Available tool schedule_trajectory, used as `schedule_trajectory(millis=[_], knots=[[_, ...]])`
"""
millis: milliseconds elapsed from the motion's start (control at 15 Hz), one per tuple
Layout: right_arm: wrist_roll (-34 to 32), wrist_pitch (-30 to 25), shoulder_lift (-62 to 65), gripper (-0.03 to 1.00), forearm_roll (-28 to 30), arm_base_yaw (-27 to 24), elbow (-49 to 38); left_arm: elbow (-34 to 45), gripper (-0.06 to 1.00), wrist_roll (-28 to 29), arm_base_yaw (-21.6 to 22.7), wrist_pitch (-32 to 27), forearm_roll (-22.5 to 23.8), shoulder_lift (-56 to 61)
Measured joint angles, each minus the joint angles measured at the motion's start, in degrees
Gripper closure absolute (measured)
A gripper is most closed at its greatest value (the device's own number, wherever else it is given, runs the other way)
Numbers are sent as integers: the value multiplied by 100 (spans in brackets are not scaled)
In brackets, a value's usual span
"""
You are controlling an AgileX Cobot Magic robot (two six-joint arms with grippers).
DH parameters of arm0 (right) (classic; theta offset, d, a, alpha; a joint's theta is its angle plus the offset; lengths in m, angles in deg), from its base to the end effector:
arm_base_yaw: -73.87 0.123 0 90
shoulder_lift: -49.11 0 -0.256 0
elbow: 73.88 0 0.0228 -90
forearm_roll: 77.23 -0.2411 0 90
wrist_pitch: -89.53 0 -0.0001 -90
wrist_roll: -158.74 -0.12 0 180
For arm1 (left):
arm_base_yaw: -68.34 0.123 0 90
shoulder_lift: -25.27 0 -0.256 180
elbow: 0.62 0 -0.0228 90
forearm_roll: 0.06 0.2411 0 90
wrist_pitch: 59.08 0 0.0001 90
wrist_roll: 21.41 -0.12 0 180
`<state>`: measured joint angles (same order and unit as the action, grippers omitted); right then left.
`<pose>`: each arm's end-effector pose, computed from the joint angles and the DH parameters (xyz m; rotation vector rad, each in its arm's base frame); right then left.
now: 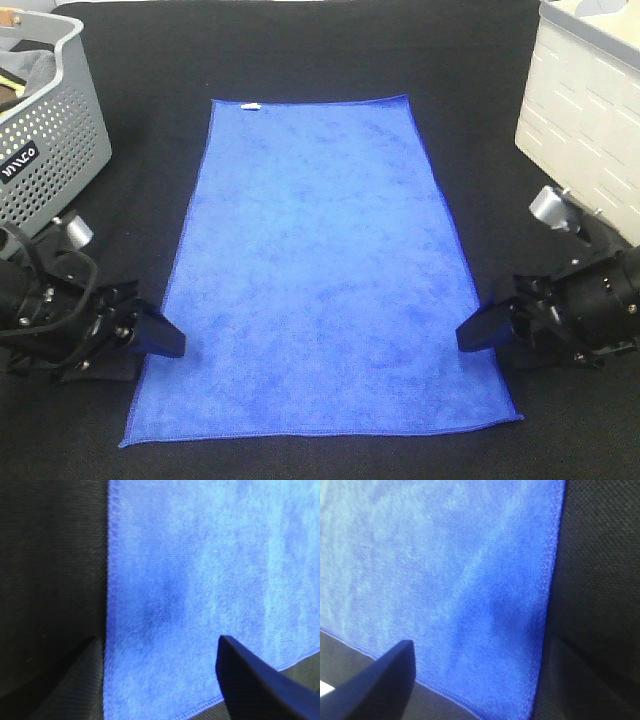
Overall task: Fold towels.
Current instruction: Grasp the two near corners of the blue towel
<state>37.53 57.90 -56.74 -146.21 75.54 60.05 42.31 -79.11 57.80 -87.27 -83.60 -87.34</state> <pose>0.2298 0.0655 0.0665 0.0280 2.8149 0.7625 0.2423 -0.1025 0.0504 -0.2256 2.8209 -0.8310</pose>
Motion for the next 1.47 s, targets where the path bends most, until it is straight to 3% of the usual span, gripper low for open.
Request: schedule_trajectory(millis=[133, 333, 467, 600, 800, 867, 1133, 1467], knots=[[97, 57, -166, 28, -63, 109, 0, -52, 32, 6, -34, -17, -11, -155], [138, 281, -510, 30, -350, 705, 103, -166, 33, 74, -34, -292, -235, -464], [138, 292, -688, 38, -613, 940, 264, -241, 34, 74, -34, -516, -292, -596], [109, 418, -808, 59, -796, 980, 327, -281, 47, 74, -40, -533, -286, -647], [-132, 625, -837, 88, -796, 980, 327, -281, 91, 29, -46, -458, -143, -745], [-201, 636, -837, 96, -785, 980, 327, -281, 94, -40, -52, -476, -132, -751], [-670, 561, -590, 97, -241, 980, 327, -281, 94, 63, -63, -636, 304, -733], [-1908, 413, -74, 97, 997, 980, 327, -269, 94, 1071, -63, -670, 1278, 29]])
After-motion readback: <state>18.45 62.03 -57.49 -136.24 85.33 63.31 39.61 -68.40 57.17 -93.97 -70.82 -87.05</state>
